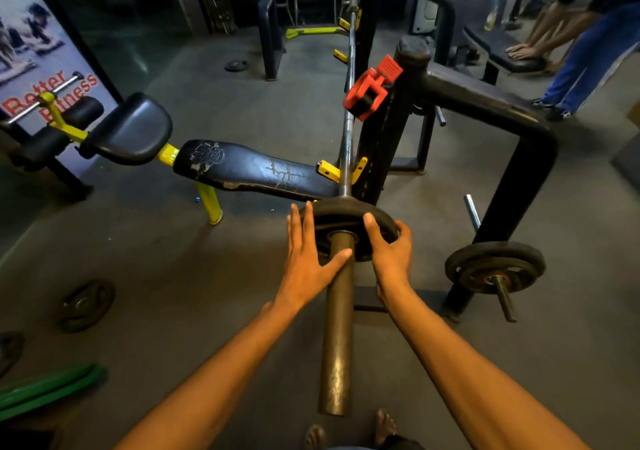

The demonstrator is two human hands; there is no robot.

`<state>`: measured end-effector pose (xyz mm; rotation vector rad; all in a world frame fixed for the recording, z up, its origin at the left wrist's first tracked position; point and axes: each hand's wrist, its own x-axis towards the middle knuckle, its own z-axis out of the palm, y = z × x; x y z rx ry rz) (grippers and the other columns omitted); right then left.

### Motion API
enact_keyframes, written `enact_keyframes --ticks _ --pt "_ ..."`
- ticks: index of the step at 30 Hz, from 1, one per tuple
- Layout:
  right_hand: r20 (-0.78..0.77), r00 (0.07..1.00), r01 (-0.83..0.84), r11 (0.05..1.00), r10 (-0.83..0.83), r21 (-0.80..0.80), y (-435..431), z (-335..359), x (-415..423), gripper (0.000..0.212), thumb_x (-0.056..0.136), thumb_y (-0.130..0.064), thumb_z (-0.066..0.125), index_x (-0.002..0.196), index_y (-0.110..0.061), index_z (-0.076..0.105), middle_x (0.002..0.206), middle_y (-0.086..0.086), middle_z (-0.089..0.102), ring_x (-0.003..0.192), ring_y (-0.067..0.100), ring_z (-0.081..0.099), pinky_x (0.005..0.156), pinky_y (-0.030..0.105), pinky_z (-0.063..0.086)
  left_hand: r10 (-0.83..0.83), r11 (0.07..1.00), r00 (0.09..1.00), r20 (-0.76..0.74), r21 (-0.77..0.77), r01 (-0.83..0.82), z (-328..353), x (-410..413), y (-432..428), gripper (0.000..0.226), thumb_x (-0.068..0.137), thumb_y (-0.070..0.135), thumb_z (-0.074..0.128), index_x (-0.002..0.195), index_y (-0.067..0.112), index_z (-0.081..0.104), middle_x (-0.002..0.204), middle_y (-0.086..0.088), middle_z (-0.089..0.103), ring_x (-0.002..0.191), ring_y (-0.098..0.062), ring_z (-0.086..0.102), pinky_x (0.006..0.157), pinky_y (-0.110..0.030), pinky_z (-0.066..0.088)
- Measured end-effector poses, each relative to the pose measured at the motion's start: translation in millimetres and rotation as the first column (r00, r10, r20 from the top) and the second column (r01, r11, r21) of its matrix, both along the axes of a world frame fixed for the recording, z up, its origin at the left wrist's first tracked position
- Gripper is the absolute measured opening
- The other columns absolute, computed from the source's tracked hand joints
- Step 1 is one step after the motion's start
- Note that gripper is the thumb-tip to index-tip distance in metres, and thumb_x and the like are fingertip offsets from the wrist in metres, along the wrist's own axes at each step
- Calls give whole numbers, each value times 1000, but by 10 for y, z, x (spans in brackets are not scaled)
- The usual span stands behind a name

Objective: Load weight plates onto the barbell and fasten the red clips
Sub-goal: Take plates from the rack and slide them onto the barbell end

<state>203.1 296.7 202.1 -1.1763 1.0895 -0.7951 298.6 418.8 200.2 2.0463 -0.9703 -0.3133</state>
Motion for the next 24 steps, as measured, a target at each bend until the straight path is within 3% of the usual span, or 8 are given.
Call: enact_keyframes --ticks 5,10,13,15,20,24 --pt "31 999 30 999 -31 24 -240 155 286 61 78 -51 81 125 -28 49 112 -3 64 108 20 64 94 40 56 -28 1000 997 -77 -1 28 35 288 -227 113 84 59 68 158 35 -14 165 3 -28 154 -22 -20 122 -56 11" --pt "-53 998 -18 998 15 -55 -158 127 194 72 85 -48 76 143 -23 44 132 4 61 122 23 61 89 31 52 -30 999 998 -59 12 31 -1 359 -181 106 88 50 69 159 35 -8 167 1 -22 155 -25 -11 123 -58 15" --pt "-165 984 -77 992 60 -98 -177 155 12 77 89 -39 74 153 -21 34 150 8 49 134 27 52 88 25 47 20 1000 998 59 0 -20 131 326 -182 91 92 37 68 161 24 10 169 -2 -8 156 -25 -6 124 -56 19" --pt "-245 968 -98 983 58 -156 -204 146 -168 73 90 -38 73 152 -22 38 153 8 45 137 27 48 98 34 46 6 998 986 167 -62 5 250 231 -210 74 93 33 65 155 19 29 168 -3 9 156 -24 6 123 -52 23" --pt "-314 948 -130 962 50 -239 -416 96 -749 51 89 -28 75 134 -16 55 135 5 62 124 20 58 105 41 50 -202 967 921 333 -80 240 482 -243 -482 48 91 31 65 136 18 53 145 -2 47 139 -17 39 117 -40 36" --pt "-346 938 -98 969 13 -227 -803 5 -1338 41 88 -18 74 126 -12 60 116 7 69 107 18 67 98 45 56 -381 921 864 329 55 386 428 -678 -918 45 91 35 64 131 16 56 130 -4 59 124 -22 53 105 -39 44"
